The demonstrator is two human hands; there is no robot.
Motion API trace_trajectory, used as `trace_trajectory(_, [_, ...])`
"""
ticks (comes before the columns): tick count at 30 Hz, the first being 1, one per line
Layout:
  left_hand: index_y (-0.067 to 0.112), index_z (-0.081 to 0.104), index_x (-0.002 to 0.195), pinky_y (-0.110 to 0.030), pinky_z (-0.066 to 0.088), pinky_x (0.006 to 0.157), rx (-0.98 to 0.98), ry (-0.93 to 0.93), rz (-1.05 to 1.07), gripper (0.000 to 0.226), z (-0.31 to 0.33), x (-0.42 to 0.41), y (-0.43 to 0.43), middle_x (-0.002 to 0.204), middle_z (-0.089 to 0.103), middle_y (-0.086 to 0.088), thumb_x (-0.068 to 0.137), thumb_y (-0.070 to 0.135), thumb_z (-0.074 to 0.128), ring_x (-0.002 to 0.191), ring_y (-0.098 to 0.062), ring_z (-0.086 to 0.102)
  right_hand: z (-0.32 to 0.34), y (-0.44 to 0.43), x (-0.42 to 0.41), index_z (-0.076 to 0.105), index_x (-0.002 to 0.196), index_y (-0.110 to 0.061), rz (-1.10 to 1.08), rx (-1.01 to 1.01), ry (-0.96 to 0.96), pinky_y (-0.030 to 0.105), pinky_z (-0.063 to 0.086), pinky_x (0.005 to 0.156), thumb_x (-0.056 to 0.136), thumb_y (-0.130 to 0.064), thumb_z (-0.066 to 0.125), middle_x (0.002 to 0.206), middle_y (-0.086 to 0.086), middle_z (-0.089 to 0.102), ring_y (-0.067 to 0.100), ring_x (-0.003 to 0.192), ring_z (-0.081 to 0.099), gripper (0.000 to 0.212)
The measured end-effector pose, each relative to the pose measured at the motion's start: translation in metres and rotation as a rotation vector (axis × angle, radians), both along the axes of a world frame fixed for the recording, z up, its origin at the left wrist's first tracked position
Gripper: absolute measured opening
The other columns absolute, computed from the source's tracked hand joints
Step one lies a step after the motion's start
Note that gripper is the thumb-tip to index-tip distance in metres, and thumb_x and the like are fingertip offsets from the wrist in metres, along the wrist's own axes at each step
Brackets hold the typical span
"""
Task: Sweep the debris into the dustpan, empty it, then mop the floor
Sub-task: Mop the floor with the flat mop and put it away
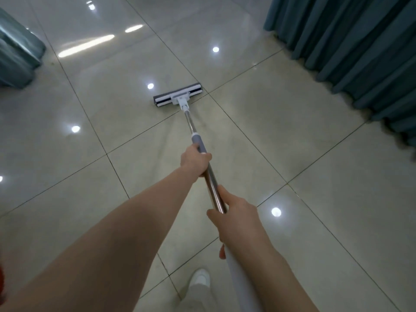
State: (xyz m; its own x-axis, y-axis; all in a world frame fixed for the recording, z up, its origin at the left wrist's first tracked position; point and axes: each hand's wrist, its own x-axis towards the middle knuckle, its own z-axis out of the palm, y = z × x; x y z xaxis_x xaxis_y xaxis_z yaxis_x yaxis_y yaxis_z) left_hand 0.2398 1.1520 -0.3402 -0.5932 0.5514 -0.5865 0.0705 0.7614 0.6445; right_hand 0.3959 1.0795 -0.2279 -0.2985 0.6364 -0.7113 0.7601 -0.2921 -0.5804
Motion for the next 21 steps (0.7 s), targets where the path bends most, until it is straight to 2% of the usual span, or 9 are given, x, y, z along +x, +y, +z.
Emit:
trace_trajectory(5, [0.013,0.047,0.130,-0.035,0.054,0.054,-0.022,-0.040,-0.058,0.046,0.017,0.050,-0.051,0.110,0.056,-0.015,0.086,0.018,0.059,0.092,-0.035,0.061,0.015,-0.051,0.048,0.043,0.123,-0.030,0.018,0.007,-0.031,0.048,0.059,0.061,0.081,-0.018,0.051,0.082,0.005,0.061,0.031,0.071,0.067,0.045])
trace_trajectory(9, [0.018,0.048,0.131,-0.040,0.057,0.069,0.029,-0.078,-0.060,0.046,0.040,0.099,-0.112,0.112,0.058,-0.016,0.087,0.019,0.059,0.094,-0.032,0.060,0.047,-0.100,0.093,0.049,0.120,-0.025,0.076,0.003,-0.010,0.047,0.060,0.060,0.083,-0.013,0.049,0.084,0.006,0.058,0.031,0.069,0.069,0.039])
trace_trajectory(13, [0.022,0.058,0.120,-0.026,0.051,0.047,0.077,-0.240,-0.042,0.036,0.083,0.160,-0.185,0.098,0.055,-0.008,0.085,0.016,0.063,0.068,-0.017,0.057,0.080,-0.151,0.142,0.040,0.135,-0.029,0.189,-0.002,0.018,0.040,0.061,0.063,0.082,-0.007,0.044,0.087,0.005,0.057,0.027,0.063,0.070,0.058])
trace_trajectory(17, [0.017,0.065,0.112,-0.019,0.049,0.044,0.141,-0.312,-0.027,0.028,0.129,0.209,-0.255,0.094,0.058,-0.007,0.084,0.017,0.067,0.065,-0.014,0.058,0.110,-0.198,0.181,0.042,0.135,-0.021,0.201,-0.009,0.069,0.036,0.060,0.055,0.082,-0.002,0.040,0.100,0.005,0.060,0.026,0.053,0.064,0.056])
trace_trajectory(19, [0.016,0.065,0.111,-0.017,0.047,0.043,0.163,-0.330,0.005,0.027,0.148,0.228,-0.289,0.085,0.057,-0.005,0.085,0.019,0.067,0.059,-0.012,0.057,0.123,-0.225,0.196,0.038,0.139,-0.021,0.221,0.000,0.071,0.038,0.061,0.062,0.081,-0.003,0.043,0.102,0.005,0.060,0.028,0.063,0.067,0.061])
trace_trajectory(21, [0.015,0.064,0.113,-0.017,0.045,0.043,0.175,-0.371,0.031,0.027,0.165,0.246,-0.319,0.079,0.056,-0.004,0.086,0.019,0.066,0.050,-0.009,0.055,0.135,-0.252,0.210,0.034,0.142,-0.022,0.243,0.010,0.069,0.044,0.060,0.075,0.079,-0.005,0.046,0.105,0.005,0.061,0.032,0.082,0.069,0.067])
